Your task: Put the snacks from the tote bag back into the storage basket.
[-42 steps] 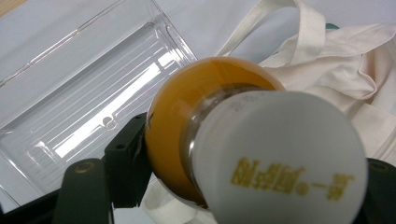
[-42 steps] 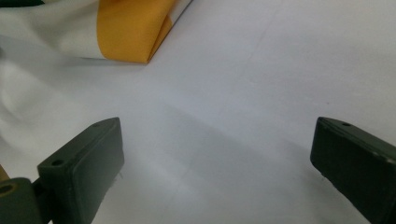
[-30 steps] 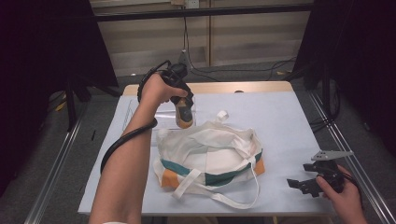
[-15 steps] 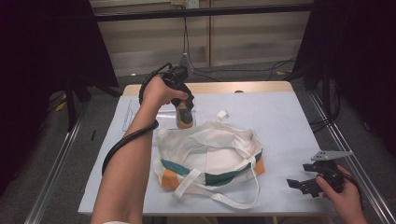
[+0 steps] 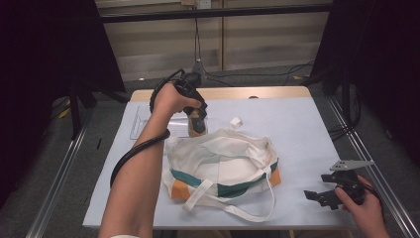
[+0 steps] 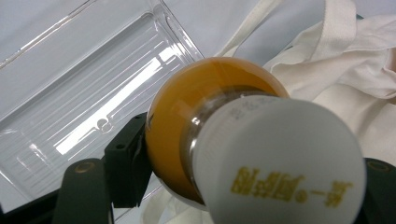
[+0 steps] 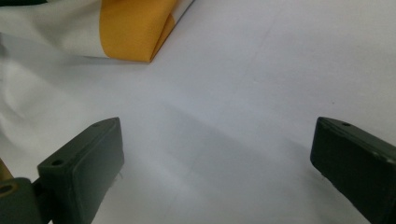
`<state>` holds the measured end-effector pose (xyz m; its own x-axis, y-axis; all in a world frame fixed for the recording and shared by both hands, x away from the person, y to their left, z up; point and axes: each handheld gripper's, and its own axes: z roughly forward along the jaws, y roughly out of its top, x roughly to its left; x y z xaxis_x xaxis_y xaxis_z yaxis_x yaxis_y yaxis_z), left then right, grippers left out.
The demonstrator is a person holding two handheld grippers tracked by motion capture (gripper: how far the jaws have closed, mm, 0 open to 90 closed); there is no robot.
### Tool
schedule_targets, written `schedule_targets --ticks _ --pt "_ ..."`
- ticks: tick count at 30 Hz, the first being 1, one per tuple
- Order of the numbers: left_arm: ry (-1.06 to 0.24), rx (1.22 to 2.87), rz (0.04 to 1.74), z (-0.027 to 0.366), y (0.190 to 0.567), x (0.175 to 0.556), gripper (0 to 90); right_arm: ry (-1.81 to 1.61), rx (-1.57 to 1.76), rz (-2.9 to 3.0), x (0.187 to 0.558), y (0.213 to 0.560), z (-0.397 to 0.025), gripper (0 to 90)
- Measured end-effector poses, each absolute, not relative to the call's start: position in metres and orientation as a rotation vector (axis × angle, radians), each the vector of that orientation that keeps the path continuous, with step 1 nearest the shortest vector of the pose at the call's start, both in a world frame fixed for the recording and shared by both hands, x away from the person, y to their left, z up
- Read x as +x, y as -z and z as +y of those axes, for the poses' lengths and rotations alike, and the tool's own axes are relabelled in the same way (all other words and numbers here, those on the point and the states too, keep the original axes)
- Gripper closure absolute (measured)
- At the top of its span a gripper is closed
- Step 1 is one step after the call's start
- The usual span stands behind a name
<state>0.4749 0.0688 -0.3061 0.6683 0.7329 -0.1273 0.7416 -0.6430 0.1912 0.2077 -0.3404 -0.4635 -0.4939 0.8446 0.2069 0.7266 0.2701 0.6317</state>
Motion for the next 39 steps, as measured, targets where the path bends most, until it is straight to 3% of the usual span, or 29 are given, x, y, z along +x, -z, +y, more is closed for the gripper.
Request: schedule_targets --ticks 39 --pt "0.059 2.691 1.205 0.063 0.33 0.476 30.1 -1.039 1.467 2.359 0.208 0.462 -0.341 2.7"
